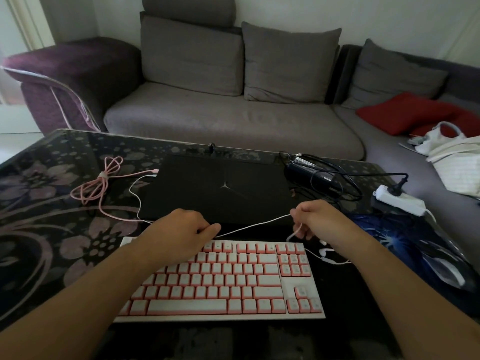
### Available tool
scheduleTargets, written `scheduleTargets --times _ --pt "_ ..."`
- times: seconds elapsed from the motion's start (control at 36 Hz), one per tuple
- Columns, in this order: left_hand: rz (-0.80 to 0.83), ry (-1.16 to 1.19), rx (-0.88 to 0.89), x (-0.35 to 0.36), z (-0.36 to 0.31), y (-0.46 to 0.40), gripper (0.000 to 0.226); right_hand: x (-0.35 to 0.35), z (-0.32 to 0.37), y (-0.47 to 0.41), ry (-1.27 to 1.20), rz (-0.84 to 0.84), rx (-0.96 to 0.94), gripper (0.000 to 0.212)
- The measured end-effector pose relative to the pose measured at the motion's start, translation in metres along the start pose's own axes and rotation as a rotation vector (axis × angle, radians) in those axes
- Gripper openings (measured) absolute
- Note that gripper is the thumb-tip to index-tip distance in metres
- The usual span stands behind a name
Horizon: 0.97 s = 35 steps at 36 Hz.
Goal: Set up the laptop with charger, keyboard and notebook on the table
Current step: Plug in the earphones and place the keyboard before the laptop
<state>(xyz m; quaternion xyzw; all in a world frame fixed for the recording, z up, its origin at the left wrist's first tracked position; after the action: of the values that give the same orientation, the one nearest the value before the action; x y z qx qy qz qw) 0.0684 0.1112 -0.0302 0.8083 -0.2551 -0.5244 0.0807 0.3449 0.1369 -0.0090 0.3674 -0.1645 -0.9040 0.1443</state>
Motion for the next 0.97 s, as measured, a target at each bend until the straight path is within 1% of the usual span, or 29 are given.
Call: scheduleTargets --times 0.11,0.19,0.25,0.44,0.5,0.61,0.67,0.72,0.78,0.83,0.92,0.97 --pt "-0.007 -0.042 -0.007 0.0 0.0 -0.001 0.045 -0.004 -0.008 -0.001 0.065 -0.011 0.066 0.031" --pt "-0.004 -0.061 -0.002 0.0 -0.003 0.0 0.042 0.001 -0.014 0.001 0.173 0.074 0.143 0.03" --pt "-0.006 -0.072 0.003 0.0 -0.004 0.001 0.041 0.002 -0.02 0.001 0.273 0.094 0.176 0.03" --pt "-0.012 -0.097 -0.005 0.0 -0.006 0.003 0.043 -0.007 -0.02 -0.015 0.539 -0.058 0.186 0.01" --pt "-0.019 -0.093 -0.004 0.0 -0.006 0.004 0.042 -0.005 -0.018 -0.015 0.574 -0.09 0.173 0.007" --pt "-0.076 -0.061 0.015 -0.006 -0.003 0.007 0.027 -0.01 -0.018 -0.015 0.466 -0.135 0.107 0.017" --pt "-0.125 -0.049 0.016 -0.014 0.001 0.009 0.019 -0.011 -0.018 -0.015 0.415 -0.109 0.09 0.03" --pt "-0.187 -0.041 -0.005 -0.023 0.009 0.011 0.015 -0.011 -0.016 -0.016 0.385 -0.095 0.078 0.047" --pt "-0.269 -0.033 -0.05 -0.036 0.022 0.016 0.022 -0.011 -0.01 -0.014 0.364 -0.113 0.037 0.062" --pt "-0.326 -0.029 -0.092 -0.046 0.033 0.02 0.034 -0.006 0.002 -0.011 0.398 -0.134 -0.041 0.073" --pt "-0.307 -0.058 -0.096 -0.047 0.04 0.022 0.051 0.011 0.028 -0.008 0.468 -0.126 -0.179 0.079" --pt "-0.283 -0.089 -0.074 -0.043 0.037 0.02 0.055 0.024 0.045 -0.008 0.528 -0.124 -0.245 0.079"
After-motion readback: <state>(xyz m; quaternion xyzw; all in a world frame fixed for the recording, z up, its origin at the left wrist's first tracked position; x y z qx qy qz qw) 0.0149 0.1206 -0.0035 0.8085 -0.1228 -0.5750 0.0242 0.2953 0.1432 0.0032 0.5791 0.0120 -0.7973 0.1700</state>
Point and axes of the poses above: each hand's wrist, its own y-axis away from the middle knuckle, its own x-axis out of the palm, z = x × y, the point moved 9 cm from there along -y, towards the middle knuckle, and after that the axes turned 12 degrees about z, right-handed, at the moved point
